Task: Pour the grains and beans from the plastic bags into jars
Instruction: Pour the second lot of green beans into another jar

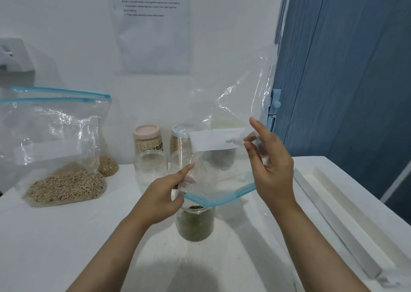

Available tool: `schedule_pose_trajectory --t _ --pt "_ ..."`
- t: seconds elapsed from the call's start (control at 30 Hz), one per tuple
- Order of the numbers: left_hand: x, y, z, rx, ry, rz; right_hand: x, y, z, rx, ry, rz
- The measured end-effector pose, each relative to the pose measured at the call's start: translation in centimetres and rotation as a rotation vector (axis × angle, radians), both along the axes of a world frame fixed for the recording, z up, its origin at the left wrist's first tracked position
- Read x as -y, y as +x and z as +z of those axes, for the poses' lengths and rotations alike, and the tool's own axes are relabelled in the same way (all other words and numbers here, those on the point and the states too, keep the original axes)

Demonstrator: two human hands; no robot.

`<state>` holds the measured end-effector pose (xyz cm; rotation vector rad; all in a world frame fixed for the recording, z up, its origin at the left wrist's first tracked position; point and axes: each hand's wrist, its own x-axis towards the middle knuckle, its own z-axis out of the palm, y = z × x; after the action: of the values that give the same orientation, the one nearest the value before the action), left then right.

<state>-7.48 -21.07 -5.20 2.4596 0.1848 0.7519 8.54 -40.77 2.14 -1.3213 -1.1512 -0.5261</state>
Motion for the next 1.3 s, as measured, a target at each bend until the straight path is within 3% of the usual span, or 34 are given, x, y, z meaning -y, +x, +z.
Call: schedule_pose_trajectory --t 0.13,0.5,0.77,1.3 --pt "0.0 0.4 0.3 -0.035 0.090 0.017 0.0 0.1 0.4 0.006 0.016 0.004" --pt "-0.7 0.7 -0.1 0.000 -0.025 0.042 -0.2 0.4 0.0 0.006 -0.004 0.010" --pt "-0.4 0.4 -0.5 -0.068 0.091 0.087 -0.6 0.6 -0.2 0.022 -0.010 0.003" --pt "0.3 0.7 -0.1 -0.002 -0.061 0.153 -0.4 0.8 0.0 0.033 0.009 0.013"
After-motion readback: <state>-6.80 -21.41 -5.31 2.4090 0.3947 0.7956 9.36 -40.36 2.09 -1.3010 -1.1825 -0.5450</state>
